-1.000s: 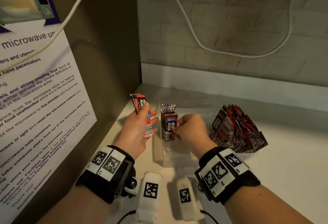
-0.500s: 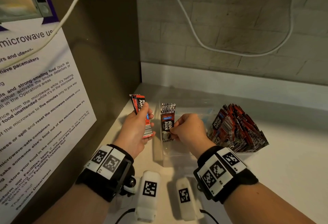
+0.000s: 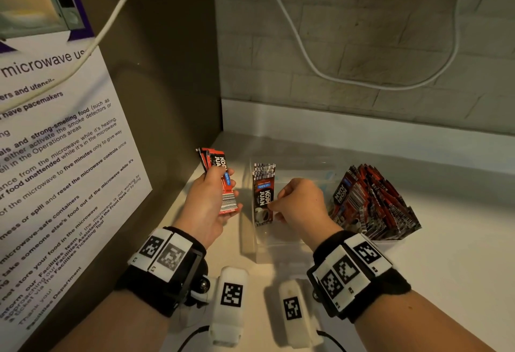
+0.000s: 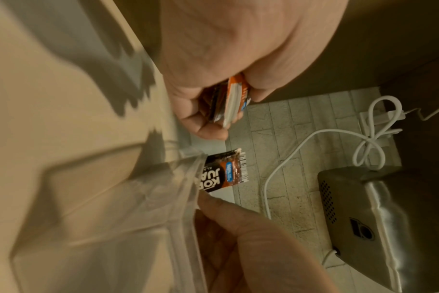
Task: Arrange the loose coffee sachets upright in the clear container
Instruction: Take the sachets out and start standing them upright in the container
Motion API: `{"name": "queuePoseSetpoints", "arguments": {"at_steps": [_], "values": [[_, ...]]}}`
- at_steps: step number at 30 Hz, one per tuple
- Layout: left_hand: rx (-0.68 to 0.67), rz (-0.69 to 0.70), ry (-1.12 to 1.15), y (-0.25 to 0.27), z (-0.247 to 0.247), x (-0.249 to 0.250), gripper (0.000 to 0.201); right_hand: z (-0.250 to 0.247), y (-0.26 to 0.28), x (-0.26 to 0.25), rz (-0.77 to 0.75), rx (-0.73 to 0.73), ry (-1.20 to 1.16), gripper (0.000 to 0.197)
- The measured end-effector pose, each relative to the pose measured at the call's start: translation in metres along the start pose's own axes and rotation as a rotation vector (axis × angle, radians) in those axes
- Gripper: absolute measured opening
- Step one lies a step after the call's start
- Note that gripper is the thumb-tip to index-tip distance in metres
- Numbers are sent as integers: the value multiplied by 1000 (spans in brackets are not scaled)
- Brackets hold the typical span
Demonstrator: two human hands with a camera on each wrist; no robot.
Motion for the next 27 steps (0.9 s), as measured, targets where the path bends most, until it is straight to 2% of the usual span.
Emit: {"name": "queuePoseSetpoints", "arguments": {"at_steps": [3,5,7,9,11,13,15,17,19,21,24,27], "values": [[-36,40,20,-1,1,6,19,-18,7,-23,-125,79,14,15],[-91,82,32,1,5,11,16,-27,15,-47,-245,108,-37,18],[-128,129,29,4,10,16,17,-27,21,-68,-325,80,-128,18],[-153,178,21,8,16,20,15,-20,25,-82,-347,-9,-208,19],[-172,236,13,13,23,24,11,-10,30,-91,-353,-110,-230,29],[-165,264,-1,14,26,25,17,-5,34,-96,-381,-154,-200,45],[-163,268,-16,14,29,25,20,-8,36,-98,-418,-86,-168,67],[-181,265,-15,14,33,25,15,-16,37,-98,-433,31,-138,79],[-203,275,-16,16,37,25,10,-19,40,-101,-473,77,-105,71],[-230,278,-10,18,40,26,7,-15,45,-110,-541,45,-20,56],[-244,235,11,18,41,27,29,-11,49,-118,-590,-7,62,39],[-238,172,62,17,39,26,41,-18,39,-107,-510,23,-76,23]]}}
Point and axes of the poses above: each hand's wrist, its own y-axis away from the middle knuckle, its own z-axis out of the palm, x = y × z, the point moved 10 cm from there along -y, towards the middle knuckle, and after that the axes turned 7 degrees about -z, right-handed, at the moved point
